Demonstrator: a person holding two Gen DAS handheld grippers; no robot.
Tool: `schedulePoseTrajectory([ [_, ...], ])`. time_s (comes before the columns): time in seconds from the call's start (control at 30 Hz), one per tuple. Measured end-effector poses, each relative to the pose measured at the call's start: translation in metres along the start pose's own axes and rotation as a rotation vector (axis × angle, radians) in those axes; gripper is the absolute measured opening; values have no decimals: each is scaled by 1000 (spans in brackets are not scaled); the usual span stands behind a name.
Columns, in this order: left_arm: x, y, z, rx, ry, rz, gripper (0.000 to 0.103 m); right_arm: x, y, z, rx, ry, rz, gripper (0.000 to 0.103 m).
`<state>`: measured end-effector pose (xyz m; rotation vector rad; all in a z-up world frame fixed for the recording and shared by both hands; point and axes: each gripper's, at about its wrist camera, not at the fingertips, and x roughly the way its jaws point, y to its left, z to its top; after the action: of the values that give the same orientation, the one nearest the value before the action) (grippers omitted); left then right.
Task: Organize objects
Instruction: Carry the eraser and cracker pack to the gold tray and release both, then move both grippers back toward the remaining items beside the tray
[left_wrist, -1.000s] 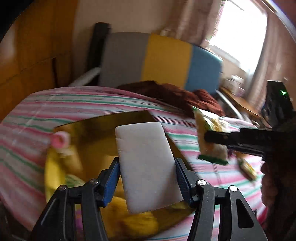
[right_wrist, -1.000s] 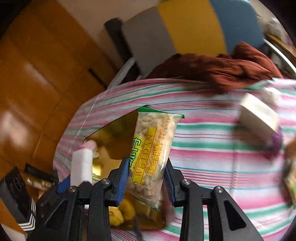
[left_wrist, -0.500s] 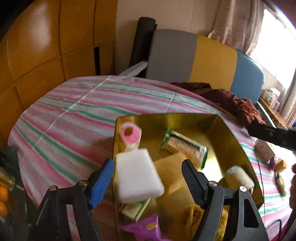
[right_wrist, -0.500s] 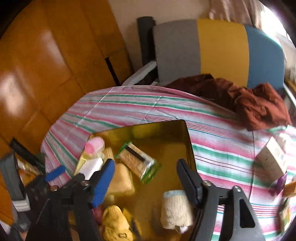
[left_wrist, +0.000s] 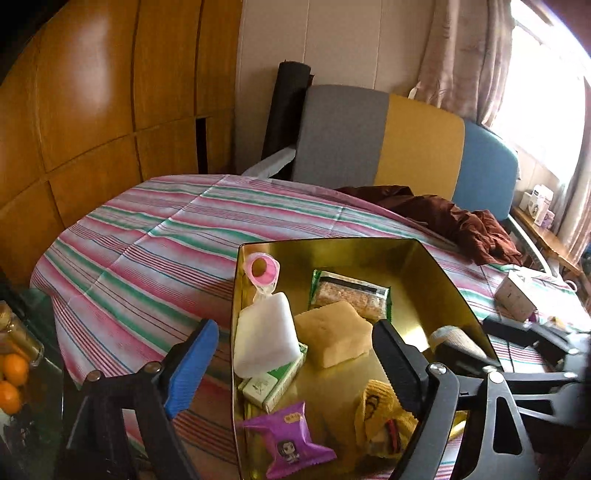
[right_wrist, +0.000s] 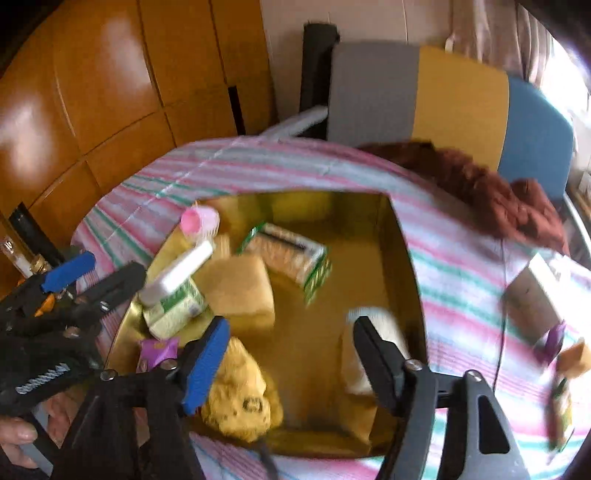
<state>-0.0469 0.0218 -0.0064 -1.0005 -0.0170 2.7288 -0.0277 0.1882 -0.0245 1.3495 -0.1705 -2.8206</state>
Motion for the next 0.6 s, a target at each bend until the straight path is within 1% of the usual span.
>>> schedulePoseTrajectory([
  [0.07,-2,0,-4,-1,4,3,87,-1,2,-7,-11,-6,-20,66],
  [0.13,-5,0,-9,-4,8,4,87,-6,1,-14,-9,-20,-40,66],
  [0.23,-7,0,-14,-3,14,9,87,-12,-2,-18,12,-36,-38,66],
  [0.33,-8,-3,-19,0,18,12,88,-20,-5,-24,13,-59,-70,68],
  [0.6,-12,-15,-25,42,15,6,89,-27,-12,-34,31,-60,-88,68],
])
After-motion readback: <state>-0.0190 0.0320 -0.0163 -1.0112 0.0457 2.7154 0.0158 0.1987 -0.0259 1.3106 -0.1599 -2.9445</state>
